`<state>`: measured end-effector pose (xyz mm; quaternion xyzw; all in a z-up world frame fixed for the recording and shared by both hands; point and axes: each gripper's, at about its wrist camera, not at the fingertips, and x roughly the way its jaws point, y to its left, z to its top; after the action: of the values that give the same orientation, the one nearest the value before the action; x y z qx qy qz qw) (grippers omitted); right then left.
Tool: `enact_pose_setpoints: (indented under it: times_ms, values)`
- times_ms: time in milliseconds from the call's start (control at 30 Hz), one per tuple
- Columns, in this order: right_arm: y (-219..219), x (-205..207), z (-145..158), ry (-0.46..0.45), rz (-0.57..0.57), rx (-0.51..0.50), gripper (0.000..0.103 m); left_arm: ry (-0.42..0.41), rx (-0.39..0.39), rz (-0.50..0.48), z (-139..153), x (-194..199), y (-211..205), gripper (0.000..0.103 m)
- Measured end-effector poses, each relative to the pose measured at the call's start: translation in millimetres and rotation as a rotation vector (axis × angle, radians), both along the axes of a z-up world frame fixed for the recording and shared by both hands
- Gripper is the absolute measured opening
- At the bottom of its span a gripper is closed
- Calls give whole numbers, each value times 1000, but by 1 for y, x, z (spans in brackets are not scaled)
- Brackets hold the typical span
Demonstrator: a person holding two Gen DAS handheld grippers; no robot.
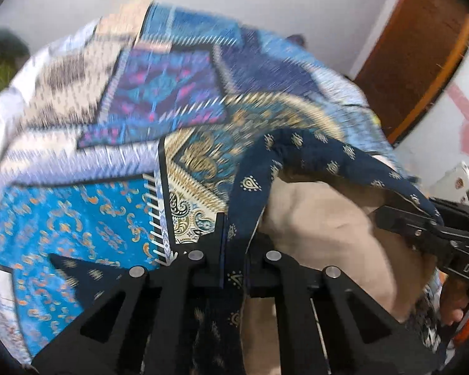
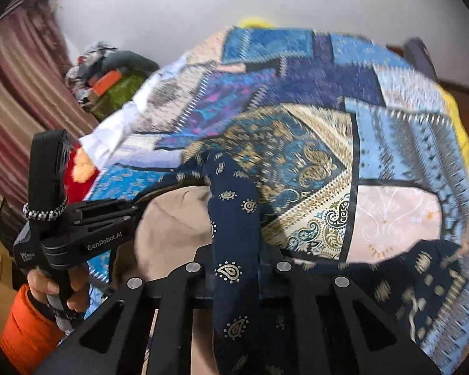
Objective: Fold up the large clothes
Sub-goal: 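Lift the hem with both grippers and fold it toward the beige hood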
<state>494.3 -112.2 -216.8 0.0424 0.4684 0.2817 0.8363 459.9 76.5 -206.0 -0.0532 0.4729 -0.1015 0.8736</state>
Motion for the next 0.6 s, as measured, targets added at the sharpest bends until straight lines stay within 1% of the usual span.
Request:
enact_pose_setpoints:
  times_ms: [67, 200, 300, 367, 433, 600]
  values:
    - [-1, -20, 20, -42, 31, -1, 12, -40, 8, -26, 21, -18, -3, 8]
    - [-4, -54, 53, -81, 64, -13, 12, -97, 4, -60, 60, -62, -5, 8]
    - [-10, -80, 72, -101, 76, -21, 12, -106, -8, -71, 74, -92, -6, 8]
    - [-14, -101, 81, -121, 80, -34, 12, -97, -28, -76, 76, -110, -4, 9]
    - [-16, -121, 83, -116, 97, -44, 13, -78, -40, -83, 73, -124, -4, 9]
    - [-24, -159, 68, -60, 81, -77, 13, -23, -9, -101, 54, -164, -8, 9]
